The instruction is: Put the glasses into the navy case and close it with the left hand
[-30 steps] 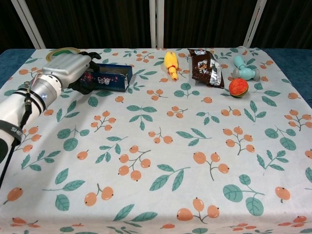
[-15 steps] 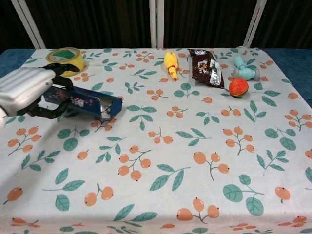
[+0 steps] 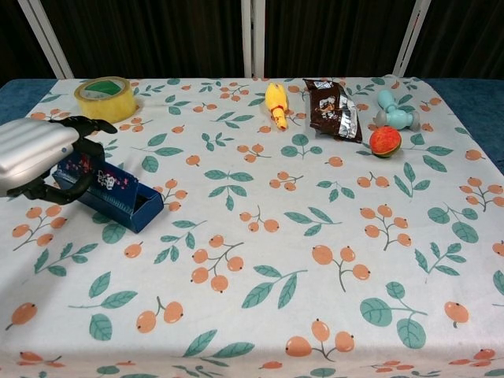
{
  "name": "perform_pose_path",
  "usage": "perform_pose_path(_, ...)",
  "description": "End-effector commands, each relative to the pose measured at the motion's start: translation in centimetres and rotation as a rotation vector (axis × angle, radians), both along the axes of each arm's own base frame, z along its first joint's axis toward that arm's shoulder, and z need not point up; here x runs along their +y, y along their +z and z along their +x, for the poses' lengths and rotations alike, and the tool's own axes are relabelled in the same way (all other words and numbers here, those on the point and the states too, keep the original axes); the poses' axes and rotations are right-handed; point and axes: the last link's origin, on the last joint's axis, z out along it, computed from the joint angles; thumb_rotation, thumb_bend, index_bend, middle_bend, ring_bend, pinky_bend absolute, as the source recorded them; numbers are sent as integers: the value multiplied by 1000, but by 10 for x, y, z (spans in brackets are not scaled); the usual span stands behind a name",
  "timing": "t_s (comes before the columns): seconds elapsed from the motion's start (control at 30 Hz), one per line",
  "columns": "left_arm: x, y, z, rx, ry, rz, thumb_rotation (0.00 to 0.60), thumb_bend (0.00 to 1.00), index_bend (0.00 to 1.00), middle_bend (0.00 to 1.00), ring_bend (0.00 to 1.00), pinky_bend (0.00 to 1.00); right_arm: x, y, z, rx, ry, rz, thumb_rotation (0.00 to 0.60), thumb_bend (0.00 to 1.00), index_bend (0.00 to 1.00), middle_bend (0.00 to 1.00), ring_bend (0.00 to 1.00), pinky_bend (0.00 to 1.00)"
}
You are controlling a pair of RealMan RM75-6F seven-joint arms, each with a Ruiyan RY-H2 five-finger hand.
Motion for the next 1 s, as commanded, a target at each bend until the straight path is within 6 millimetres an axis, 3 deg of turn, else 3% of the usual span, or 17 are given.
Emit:
perform_pose_path(0.03, 6, -1, 3, 13, -8, 3, 600, 515, 769, 99, 85, 207, 0, 0, 0, 0, -1, 1, 600, 346, 0, 0, 0, 0)
perform_pose_path(0.3, 14, -1, 6, 49, -41, 2, 600, 487, 738, 98, 85, 208, -4, -5, -1, -6, -3, 22, 600, 347, 0, 0, 0, 0)
perform_pose_path(0.43, 13, -2, 6, 51, -58, 0, 600, 450, 606, 97, 85, 207, -4, -5, -2, -5, -7, 23, 600, 347, 0, 0, 0, 0)
perform_pose_path(0.57, 15, -5, 8, 29, -57, 12, 600, 445, 545, 97, 85, 207, -4, -3, -2, -4, -8, 20, 600, 346, 0, 0, 0, 0)
perform_pose_path(0.67, 17, -7, 11, 23, -72, 22, 600, 436, 443, 96, 85, 208, -3, -3, -3, -3, -10, 19, 600, 346, 0, 0, 0, 0)
perform_pose_path(0.9, 22, -13, 13, 18, -82, 23, 600, 331, 89, 73, 85, 207, -3, -2, -3, -2, -10, 12, 600, 346, 0, 0, 0, 0)
perform_pose_path(1.0, 23, -14, 16, -10, -97, 35, 600, 308, 20, 62, 85, 207, -3, -2, -3, -2, -9, 8, 600, 346, 0, 0, 0, 0)
